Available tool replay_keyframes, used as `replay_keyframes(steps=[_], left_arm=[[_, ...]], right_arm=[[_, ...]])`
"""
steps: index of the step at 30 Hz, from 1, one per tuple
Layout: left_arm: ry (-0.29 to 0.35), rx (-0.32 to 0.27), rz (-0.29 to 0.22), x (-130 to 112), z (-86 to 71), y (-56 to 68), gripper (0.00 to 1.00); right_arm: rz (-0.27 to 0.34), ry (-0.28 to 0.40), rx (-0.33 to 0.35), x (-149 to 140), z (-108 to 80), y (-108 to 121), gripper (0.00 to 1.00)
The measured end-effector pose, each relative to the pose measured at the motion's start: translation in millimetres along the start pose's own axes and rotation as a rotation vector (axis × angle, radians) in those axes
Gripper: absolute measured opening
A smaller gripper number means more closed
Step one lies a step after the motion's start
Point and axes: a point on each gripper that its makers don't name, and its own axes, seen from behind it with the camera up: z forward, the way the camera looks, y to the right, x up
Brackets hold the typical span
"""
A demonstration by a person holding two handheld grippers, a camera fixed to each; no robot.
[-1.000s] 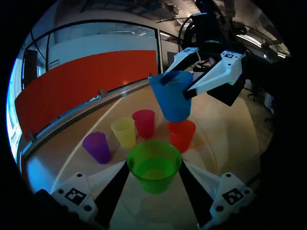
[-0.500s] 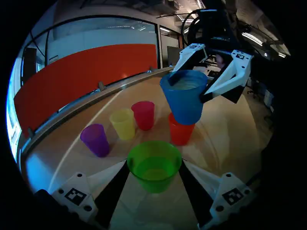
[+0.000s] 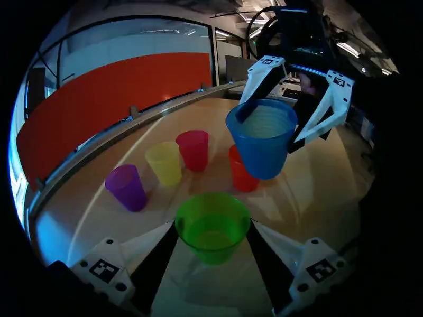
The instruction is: Pour water
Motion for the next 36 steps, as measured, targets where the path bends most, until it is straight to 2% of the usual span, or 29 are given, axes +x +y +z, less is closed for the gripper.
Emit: replay_keyframes(steps=[6, 20, 36], left_arm=[[-0.017, -0.012, -0.011, -2, 1.4, 0.3, 0.86], [-0.077, -0.036, 0.002, -12, 4.7, 3.3, 0.86], [-0.109, -0.044, 0.015, -17, 7.8, 3.2, 0.87]], right_arm=[[-0.004, -0.012, 0.022, -7, 4.8, -8, 0.91], [-0.023, -0.025, 0.046, -22, 13.6, -18, 0.91], [-0.037, -0.048, 0.067, -38, 23.3, -27, 0.92]])
